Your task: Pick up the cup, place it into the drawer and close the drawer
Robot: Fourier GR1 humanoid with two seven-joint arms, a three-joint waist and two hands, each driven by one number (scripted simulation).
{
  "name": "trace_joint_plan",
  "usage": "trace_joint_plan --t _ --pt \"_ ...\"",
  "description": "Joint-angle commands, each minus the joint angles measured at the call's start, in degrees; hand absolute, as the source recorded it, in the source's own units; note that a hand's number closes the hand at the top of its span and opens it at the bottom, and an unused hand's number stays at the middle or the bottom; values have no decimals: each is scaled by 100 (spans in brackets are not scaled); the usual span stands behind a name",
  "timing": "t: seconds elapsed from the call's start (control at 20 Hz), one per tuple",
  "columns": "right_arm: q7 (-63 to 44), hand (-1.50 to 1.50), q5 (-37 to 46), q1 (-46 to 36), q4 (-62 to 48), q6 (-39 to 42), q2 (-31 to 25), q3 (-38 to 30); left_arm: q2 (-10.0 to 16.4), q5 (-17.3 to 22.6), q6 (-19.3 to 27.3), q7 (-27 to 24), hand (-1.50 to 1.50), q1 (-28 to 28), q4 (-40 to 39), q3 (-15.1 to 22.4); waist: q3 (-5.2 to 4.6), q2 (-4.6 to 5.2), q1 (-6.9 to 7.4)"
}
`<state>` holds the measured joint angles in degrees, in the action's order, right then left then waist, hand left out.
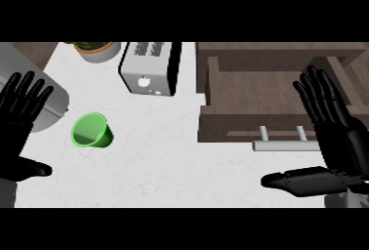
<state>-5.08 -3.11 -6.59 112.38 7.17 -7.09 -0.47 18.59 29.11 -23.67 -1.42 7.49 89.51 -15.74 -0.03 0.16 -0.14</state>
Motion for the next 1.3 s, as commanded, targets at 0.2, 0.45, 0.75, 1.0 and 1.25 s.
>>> trace_joint_plan --t 0.2,0.45,0.75,1.0,1.25 --pt "-253 -150 -158 -498 -114 106 -103 -163 -100 -1026 -140 -899 -150 389 -1679 152 0 -9 -11" --pt "77 -150 -146 -343 -220 266 -231 -340 115 -1389 -407 -1696 -150 566 -2995 -36 -1 -5 -30" --pt "88 -150 -16 -670 -541 111 -101 -306 122 -1994 -206 -2514 -150 1136 -4478 22 -2 -1 -34" --pt "-171 -150 -113 -945 -430 104 -190 -404 389 -2537 -298 -3808 -150 1420 -6038 1 -7 15 -67" --pt "12 -150 -289 -630 -369 324 -257 -502 385 -2916 -48 -4674 -150 1735 -7215 57 -18 47 -159"
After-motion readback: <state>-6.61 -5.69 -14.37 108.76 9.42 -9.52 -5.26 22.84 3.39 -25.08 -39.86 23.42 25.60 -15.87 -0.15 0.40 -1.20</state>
